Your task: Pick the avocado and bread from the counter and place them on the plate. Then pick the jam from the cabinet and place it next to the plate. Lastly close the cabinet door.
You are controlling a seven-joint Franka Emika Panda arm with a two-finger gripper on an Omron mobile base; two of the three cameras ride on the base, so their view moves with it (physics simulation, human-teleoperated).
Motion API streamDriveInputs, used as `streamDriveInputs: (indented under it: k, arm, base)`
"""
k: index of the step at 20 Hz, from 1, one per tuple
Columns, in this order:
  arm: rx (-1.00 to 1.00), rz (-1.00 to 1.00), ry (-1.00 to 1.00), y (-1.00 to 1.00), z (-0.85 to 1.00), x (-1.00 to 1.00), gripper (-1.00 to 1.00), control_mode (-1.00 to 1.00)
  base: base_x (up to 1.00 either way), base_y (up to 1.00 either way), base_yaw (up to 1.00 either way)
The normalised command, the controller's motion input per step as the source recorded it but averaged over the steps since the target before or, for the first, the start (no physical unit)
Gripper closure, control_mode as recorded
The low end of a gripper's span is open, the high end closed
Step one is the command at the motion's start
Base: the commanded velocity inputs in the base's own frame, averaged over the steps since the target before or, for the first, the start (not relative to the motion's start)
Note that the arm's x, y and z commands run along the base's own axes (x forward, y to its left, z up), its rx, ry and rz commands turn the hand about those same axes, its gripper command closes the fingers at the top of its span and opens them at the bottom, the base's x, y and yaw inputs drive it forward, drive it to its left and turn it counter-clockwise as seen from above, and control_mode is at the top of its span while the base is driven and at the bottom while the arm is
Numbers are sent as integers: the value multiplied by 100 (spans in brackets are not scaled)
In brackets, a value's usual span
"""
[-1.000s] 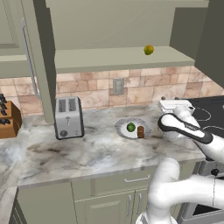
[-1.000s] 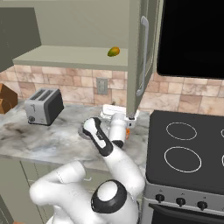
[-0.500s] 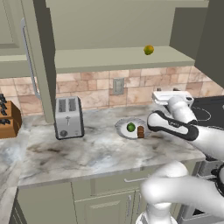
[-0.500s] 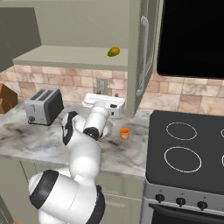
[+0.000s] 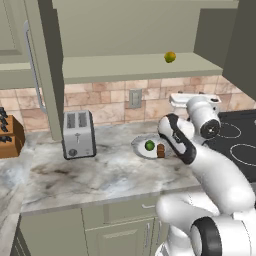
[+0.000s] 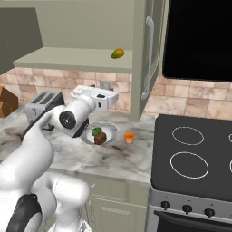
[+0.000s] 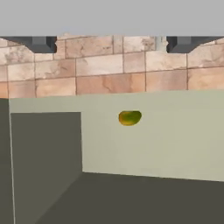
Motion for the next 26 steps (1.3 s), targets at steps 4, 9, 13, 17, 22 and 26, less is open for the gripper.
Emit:
streamDriveInputs:
  k: [4,9,13,17,22,26]
  arm:
    - [1,-3,17,-1,29,-26,-100,-100]
    - [9,-6,5,-2,48,-53,-100,-100]
    - [7,-4,10,-29,49,-100,-100,-100]
    - [4,0,1,-44,21,-100,-100,-100]
    - [2,0,0,-32,13,-100,-100,-100]
    - [1,9,7,0,47,-100,-100,-100]
  base:
    - [0,0,0]
    - [0,0,0]
    - [0,0,0]
    - [0,0,0]
    - [0,0,0]
    - [0,0,0]
